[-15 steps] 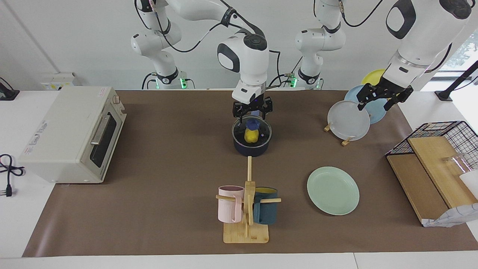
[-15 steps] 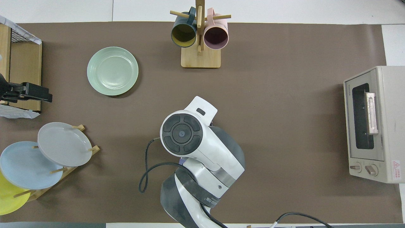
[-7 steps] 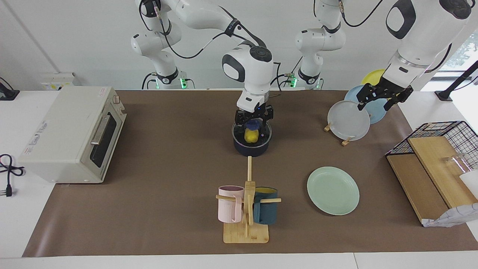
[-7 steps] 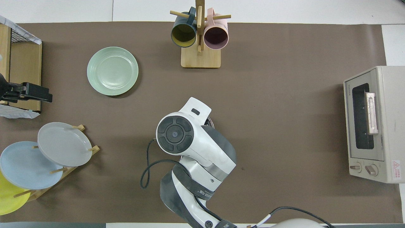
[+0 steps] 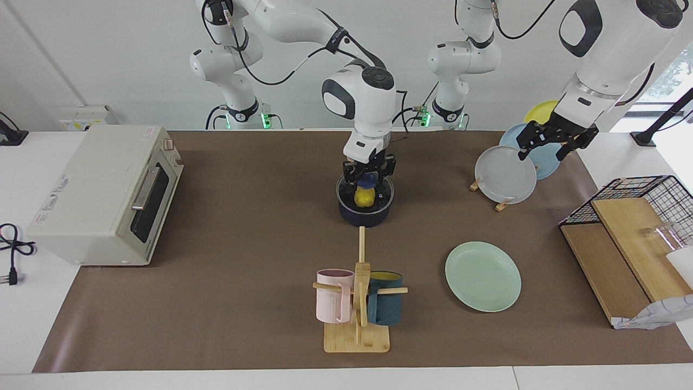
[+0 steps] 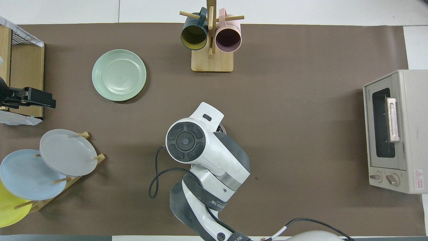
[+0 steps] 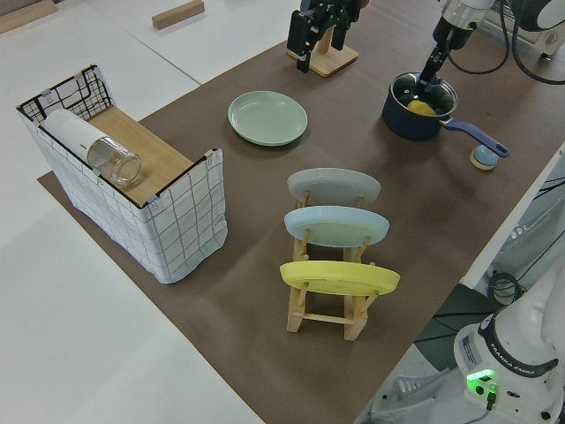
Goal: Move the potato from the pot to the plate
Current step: 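Grasp the blue lid knob with the right gripper and lift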
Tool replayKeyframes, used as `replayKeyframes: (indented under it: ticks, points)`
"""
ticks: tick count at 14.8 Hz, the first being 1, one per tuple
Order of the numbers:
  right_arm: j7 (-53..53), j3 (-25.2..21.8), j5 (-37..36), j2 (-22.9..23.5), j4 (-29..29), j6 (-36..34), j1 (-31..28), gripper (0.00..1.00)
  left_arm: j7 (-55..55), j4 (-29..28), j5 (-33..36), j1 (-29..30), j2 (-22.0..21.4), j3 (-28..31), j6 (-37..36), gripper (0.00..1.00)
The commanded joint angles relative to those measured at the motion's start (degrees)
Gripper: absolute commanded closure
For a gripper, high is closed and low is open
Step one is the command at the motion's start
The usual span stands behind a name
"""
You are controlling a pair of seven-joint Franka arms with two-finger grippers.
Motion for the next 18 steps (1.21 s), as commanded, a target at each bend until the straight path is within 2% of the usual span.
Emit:
replayKeyframes:
  ticks: [1,4,8,11,14,18]
  points:
    - [0.25,0.13,-0.75,-0.48,-0.58,0.98,-0.33,0.44,-0.73,-1.23,1.2,0.02,-1.33,-0.33,0.02,0.0]
    - [0.33,0.13,-0.75,-0.4,-0.32,0.81,-0.33,0.6,-0.73,-1.58,1.2,-0.06,-1.51,-0.33,0.1,0.0]
    - [0.25,0.13,-0.75,-0.48,0.47,0.19,-0.51,0.9,-0.64,-1.67,1.2,-0.24,-1.51,-0.33,0.19,0.0]
    - [-0.02,-0.05,-0.75,-0.66,2.66,-2.17,-0.94,0.9,-0.38,-1.67,1.2,-0.24,-1.51,-0.42,0.37,0.0]
    - [-3.42,-0.05,-0.22,-0.83,6.61,-6.3,-4.01,0.9,-0.64,-1.67,1.2,-0.33,-1.51,-0.51,0.28,0.0]
    - [-14.58,-0.05,0.22,-2.59,7.42,-9.21,-12.17,0.9,-0.9,-3.86,1.2,-1.64,-2.47,-0.68,0.98,0.0]
